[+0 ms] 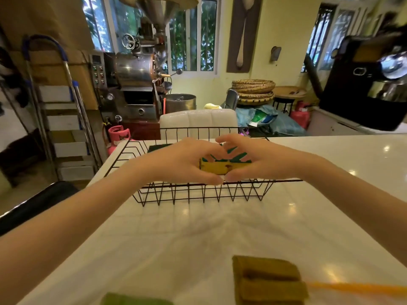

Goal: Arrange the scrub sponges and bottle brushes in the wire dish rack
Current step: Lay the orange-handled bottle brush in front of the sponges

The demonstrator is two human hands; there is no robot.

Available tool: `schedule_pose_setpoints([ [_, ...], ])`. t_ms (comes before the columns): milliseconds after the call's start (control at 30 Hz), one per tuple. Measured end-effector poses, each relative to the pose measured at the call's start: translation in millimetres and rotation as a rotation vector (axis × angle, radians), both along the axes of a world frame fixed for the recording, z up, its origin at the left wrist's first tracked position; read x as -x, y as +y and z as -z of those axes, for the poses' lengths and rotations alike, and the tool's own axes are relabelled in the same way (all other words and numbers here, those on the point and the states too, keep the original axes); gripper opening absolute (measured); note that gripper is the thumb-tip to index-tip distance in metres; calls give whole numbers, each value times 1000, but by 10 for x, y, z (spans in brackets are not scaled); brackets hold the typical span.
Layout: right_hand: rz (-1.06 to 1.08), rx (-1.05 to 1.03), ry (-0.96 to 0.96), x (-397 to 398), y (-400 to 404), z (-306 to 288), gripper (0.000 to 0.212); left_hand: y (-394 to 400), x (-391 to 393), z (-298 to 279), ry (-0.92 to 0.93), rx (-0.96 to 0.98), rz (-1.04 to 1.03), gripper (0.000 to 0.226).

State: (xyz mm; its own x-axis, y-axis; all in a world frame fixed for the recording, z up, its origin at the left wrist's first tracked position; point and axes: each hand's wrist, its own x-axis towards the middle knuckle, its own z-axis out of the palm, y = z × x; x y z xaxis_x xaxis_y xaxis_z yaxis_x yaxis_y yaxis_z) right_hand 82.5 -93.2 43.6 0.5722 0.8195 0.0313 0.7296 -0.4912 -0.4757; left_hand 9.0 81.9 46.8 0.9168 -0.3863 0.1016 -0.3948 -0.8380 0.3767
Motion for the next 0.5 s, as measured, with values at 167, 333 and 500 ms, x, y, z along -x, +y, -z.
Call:
schedule_pose_setpoints([
  [167,41,0,16,361,-639,263,82,-451,296,225,125,-58,115,83],
  [333,124,75,78,580,-1181,461,88,-698,446,509,308,-134,218,98],
  [500,182,242,115,750,-1491,572,75,-803,464,652,340,-126,228,95],
])
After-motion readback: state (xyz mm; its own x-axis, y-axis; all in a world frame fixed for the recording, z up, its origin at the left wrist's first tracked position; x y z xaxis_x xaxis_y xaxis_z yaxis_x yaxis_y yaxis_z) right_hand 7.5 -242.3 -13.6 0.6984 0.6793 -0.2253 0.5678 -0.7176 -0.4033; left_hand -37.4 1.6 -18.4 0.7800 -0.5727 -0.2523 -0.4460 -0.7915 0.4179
